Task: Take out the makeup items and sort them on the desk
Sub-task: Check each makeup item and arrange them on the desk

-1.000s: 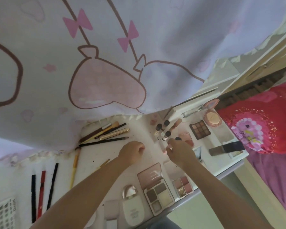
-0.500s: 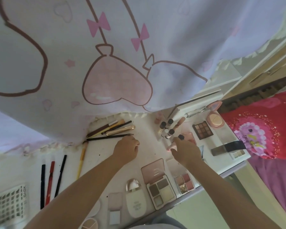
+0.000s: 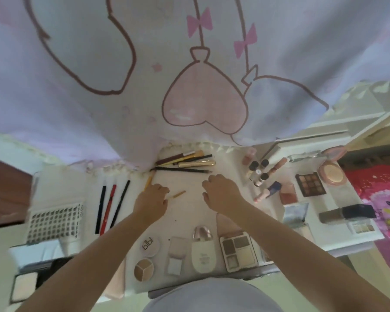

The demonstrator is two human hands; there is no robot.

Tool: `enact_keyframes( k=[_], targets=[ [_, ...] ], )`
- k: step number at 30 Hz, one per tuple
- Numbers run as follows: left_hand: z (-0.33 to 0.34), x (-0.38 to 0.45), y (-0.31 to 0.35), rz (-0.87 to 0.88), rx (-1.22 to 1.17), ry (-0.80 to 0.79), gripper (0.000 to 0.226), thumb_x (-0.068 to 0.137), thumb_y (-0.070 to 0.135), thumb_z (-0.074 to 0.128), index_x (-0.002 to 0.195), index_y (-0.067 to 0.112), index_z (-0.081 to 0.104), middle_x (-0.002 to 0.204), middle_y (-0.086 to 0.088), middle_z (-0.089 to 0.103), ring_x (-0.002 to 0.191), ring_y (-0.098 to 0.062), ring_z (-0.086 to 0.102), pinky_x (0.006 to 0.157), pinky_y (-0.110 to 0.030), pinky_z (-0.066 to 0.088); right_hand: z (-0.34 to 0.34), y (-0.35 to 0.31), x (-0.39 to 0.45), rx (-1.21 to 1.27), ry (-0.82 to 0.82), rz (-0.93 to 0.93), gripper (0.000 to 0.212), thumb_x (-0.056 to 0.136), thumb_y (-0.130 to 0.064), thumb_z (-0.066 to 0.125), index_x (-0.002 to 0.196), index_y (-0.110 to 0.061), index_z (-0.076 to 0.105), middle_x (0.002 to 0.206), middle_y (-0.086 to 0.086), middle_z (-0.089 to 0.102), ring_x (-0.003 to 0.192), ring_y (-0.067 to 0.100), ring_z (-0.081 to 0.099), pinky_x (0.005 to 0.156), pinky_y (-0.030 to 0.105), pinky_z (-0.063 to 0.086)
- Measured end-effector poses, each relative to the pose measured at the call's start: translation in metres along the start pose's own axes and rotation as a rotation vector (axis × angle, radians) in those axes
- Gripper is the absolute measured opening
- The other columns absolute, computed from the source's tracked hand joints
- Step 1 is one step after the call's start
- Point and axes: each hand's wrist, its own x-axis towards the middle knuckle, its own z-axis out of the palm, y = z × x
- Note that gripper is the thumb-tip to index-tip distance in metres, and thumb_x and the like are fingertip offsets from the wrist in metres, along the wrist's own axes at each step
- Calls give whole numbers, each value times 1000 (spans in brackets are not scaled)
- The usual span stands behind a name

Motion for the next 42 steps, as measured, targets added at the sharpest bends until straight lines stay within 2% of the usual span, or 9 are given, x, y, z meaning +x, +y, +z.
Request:
enact_keyframes(
  k=[5,12,20,22,25,28,30,38,42],
  targets=[
    [12,-21,-14,-93,-23,-45,37,96,22,39,133,17,42,131,-1,46,122,-17,41,97,-27,40,15,-10,33,-15,-87,-49,30,96,-16,34,122,-7,45,125,10,47,116,25,45,90,32,41],
    [20,-10,-10,-159,40,-67,28,98,17,34,123,10,45,125,-6,47,115,-21,46,87,-29,43,9,-1,63,-35,-53,23,31,93,-8,36,122,-8,47,125,10,49,115,25,48,89,32,44],
    [18,5,-27,-287,42,-1,25,97,11,31,118,8,45,116,-7,53,103,-22,54,75,-27,43,19,2,77,10,3,64,33,95,-16,35,125,-10,47,126,6,52,117,23,48,88,30,45],
    [11,4,-32,-302,76,79,21,92,14,44,111,8,51,107,-6,56,97,-21,55,71,-27,43,21,0,79,30,16,53,34,95,-18,34,125,-11,48,125,4,52,117,21,48,87,29,45],
    [3,9,-41,-253,107,206,32,54,15,81,78,8,62,74,-6,59,65,-21,58,53,-28,45,22,-4,83,56,44,44,35,95,-17,35,127,-12,48,128,4,50,119,21,45,89,29,44],
    [12,14,-47,-254,35,98,26,90,14,48,115,9,49,107,-6,55,94,-21,54,70,-26,37,21,-9,87,28,11,31,37,95,-15,35,131,-12,43,133,6,43,123,23,40,90,29,44],
    [21,18,-50,-249,6,133,29,96,14,33,124,12,40,113,-5,51,90,-18,48,67,-23,33,21,-13,89,7,-14,38,38,94,-12,36,132,-12,40,135,7,40,124,24,37,90,30,43],
    [23,12,-39,-330,-153,135,28,99,22,31,123,9,38,112,-6,48,77,-13,39,63,-22,36,25,-10,90,32,-64,37,35,90,-4,38,125,-8,43,126,8,48,117,24,47,88,29,42],
    [21,9,-37,-303,-38,186,37,98,33,33,128,12,36,115,-4,48,85,-14,44,66,-23,35,22,1,83,183,-72,37,31,91,-6,39,120,-9,51,123,8,52,113,22,50,89,25,41]
  ],
)
